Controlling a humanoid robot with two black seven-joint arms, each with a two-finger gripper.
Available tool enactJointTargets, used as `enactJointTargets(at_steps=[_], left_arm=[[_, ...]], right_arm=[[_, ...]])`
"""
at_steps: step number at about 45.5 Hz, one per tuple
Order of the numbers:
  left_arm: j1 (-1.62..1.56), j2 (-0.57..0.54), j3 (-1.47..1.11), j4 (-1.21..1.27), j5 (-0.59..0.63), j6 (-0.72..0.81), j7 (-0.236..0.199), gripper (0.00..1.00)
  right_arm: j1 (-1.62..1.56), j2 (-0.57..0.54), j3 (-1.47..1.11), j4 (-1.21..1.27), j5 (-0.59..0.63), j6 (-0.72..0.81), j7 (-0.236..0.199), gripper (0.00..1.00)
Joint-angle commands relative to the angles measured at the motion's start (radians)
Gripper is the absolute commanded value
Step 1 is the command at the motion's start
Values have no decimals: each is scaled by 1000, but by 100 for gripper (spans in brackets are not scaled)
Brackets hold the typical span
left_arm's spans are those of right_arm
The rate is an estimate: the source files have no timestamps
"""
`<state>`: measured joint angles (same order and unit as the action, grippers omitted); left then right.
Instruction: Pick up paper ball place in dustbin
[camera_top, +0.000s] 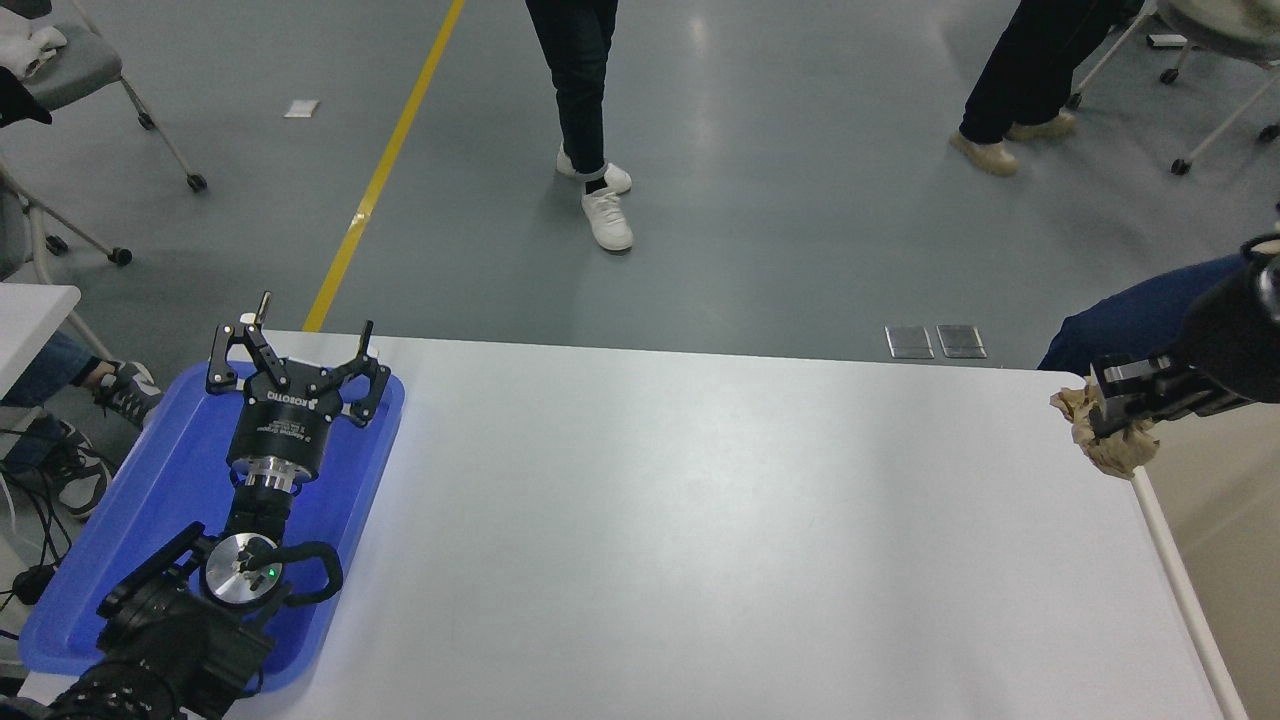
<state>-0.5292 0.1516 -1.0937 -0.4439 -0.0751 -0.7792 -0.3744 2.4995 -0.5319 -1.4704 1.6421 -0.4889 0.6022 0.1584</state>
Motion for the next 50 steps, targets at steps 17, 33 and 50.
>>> enactJointTargets(at_steps=[17,33,50], left_arm=[[0,0,0,1,-2,0,-1,100],[0,0,0,1,-2,0,-1,100],[0,-1,0,1,-2,0,-1,100]], right_arm=[[110,9,-25,4,-10,70,-6,0],[-7,-80,-88,-117,-143,59,-6,0],[-508,-457,206,-605,-427,59,67,0]])
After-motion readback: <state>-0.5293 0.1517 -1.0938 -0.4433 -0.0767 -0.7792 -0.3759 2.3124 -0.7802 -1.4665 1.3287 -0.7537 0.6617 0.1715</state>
